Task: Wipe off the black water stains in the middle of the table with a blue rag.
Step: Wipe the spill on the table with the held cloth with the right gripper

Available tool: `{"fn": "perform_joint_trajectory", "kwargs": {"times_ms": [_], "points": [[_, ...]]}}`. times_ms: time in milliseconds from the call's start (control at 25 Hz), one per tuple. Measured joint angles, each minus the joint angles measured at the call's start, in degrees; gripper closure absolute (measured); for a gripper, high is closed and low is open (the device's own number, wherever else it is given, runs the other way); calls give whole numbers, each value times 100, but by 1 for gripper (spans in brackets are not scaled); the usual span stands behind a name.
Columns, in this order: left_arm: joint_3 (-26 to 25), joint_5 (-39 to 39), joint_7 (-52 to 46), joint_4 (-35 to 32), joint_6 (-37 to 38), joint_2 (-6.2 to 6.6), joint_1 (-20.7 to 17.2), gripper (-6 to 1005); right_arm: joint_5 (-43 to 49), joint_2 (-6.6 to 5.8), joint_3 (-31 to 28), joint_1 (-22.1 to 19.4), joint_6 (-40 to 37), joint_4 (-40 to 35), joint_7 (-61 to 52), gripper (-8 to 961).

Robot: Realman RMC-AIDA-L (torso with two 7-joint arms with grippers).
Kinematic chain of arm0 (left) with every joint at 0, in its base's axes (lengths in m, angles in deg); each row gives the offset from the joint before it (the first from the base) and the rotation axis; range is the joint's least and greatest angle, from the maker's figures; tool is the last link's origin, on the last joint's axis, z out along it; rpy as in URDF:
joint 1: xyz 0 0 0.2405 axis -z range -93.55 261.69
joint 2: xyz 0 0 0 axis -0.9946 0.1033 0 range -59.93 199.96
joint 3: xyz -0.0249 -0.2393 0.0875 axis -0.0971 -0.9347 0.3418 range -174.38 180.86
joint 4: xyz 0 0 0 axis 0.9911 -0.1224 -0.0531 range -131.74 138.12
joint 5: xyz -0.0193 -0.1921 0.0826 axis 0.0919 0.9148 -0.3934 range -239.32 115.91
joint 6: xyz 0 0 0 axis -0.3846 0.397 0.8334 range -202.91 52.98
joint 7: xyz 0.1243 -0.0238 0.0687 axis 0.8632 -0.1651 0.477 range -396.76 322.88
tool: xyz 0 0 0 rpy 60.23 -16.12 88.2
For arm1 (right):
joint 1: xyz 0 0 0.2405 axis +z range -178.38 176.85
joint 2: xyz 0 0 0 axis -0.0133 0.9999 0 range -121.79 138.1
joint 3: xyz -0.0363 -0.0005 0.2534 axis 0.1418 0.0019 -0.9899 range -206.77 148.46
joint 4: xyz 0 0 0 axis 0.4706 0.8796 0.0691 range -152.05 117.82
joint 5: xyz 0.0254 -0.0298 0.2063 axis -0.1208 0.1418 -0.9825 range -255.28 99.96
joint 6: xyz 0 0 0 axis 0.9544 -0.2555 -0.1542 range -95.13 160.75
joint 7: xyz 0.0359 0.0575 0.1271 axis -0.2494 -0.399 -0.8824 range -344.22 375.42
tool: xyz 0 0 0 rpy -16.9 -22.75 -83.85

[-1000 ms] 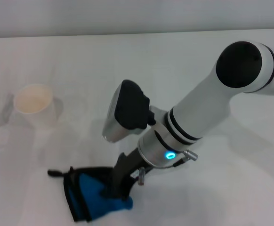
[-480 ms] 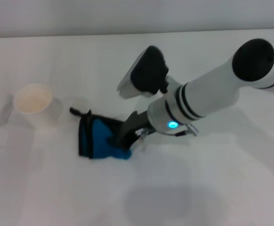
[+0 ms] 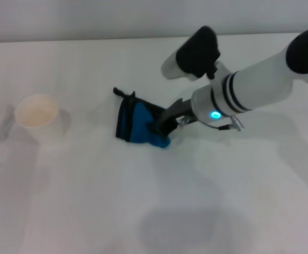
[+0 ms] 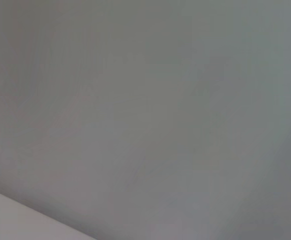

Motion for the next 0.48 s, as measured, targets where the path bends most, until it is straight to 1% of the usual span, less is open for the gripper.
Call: {"fn": "perform_joint_trajectory", "kwargs": {"times_ms": [200, 360, 480], "points": [[-4, 0, 0, 1, 0, 1, -8, 108, 243, 5, -505, -125, -106, 7, 0, 862], [-7, 0, 0, 0, 0, 1, -18, 108, 244, 19, -571, -148, -149, 29, -1, 862], [-8, 0, 0, -1, 0, 1, -17, 108, 217, 58, -485, -148, -44, -9, -1, 862]]}}
